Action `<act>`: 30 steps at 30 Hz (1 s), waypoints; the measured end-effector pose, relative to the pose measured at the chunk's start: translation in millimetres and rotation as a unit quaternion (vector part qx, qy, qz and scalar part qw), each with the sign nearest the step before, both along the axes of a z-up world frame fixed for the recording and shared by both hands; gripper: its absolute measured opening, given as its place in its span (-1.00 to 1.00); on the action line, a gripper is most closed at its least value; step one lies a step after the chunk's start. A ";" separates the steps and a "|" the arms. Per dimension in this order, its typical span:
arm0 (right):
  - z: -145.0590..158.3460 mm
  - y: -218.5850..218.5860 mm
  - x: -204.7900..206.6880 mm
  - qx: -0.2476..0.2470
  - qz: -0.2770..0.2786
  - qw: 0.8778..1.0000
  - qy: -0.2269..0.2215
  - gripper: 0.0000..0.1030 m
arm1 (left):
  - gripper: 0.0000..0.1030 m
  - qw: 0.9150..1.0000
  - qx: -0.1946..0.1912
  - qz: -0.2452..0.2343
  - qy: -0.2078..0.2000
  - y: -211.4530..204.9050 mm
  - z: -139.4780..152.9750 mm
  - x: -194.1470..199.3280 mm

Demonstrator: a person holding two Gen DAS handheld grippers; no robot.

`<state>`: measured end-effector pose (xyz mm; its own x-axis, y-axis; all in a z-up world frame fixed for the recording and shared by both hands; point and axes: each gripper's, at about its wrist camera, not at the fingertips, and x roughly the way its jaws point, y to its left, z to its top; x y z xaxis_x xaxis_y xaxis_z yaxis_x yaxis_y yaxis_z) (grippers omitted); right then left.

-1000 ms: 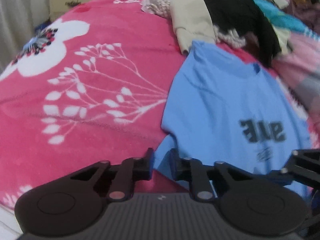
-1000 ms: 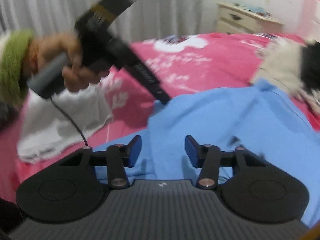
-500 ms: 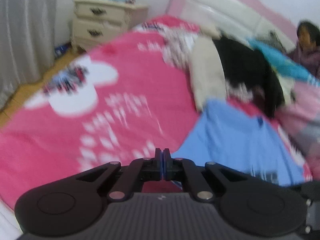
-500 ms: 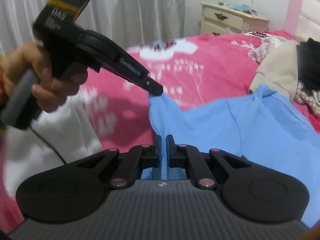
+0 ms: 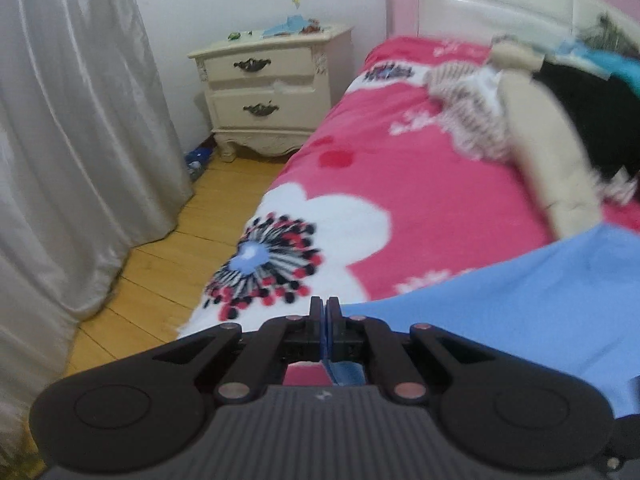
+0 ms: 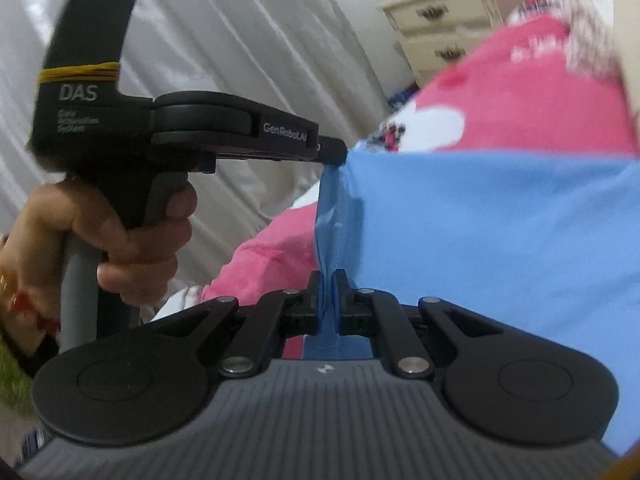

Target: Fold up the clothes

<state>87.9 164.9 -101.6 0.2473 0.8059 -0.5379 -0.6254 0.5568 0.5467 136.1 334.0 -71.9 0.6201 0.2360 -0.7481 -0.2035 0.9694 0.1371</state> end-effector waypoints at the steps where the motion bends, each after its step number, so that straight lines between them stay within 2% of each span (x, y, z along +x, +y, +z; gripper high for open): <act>1: -7.2 7.3 1.5 0.000 -0.006 1.000 0.010 -0.93 | -0.96 1.000 0.011 -0.001 0.003 0.9 -7.9 5.0; 6: -35.4 30.2 4.6 -0.005 -0.033 0.999 0.009 -0.92 | -0.95 0.998 0.062 -0.020 0.011 1.8 -42.8 20.2; 11: -46.8 30.4 9.0 0.022 -0.045 0.999 0.015 -0.86 | -0.89 0.993 0.111 -0.035 0.009 -5.3 -65.5 30.4; 13: -48.5 26.6 13.9 0.042 -0.042 0.998 0.033 -0.77 | -0.81 0.994 0.105 -0.022 0.003 0.4 -65.8 34.5; 14: -49.8 23.9 16.7 0.055 -0.041 0.997 0.046 -0.71 | -0.76 0.995 0.095 -0.010 -0.001 5.2 -64.0 36.1; 15: -50.7 20.5 19.4 0.070 -0.039 0.995 0.061 -0.58 | -0.69 0.996 0.083 0.007 -0.006 11.2 -60.7 37.0; 16: -50.5 15.3 21.8 0.091 -0.037 0.992 0.080 -0.36 | -0.65 0.997 0.072 0.026 -0.011 17.3 -57.1 37.4; 17: -49.0 9.9 23.5 0.108 -0.036 0.989 0.094 -0.27 | -0.57 0.997 0.063 0.048 -0.016 23.9 -52.7 36.7; 19: -40.2 -2.7 23.9 0.129 -0.040 0.986 0.095 -0.02 | -0.55 0.995 0.046 0.086 -0.023 38.3 -43.2 32.8; 21: -28.6 -20.6 25.1 0.152 -0.039 0.984 0.089 0.08 | -0.56 0.993 0.028 0.115 -0.030 51.9 -32.8 25.4; 25: -3.6 -76.3 32.9 0.170 -0.063 0.979 0.094 0.08 | -0.56 0.988 0.015 0.149 -0.048 60.6 -9.0 -0.7; 28: 23.7 -150.1 34.4 0.166 -0.096 0.978 0.077 0.08 | -0.56 0.990 0.011 0.124 -0.069 45.2 14.4 -17.7; 30: 39.9 -199.2 35.6 0.160 -0.119 0.978 0.066 0.08 | -0.56 0.992 0.009 0.085 -0.090 24.2 30.1 -25.6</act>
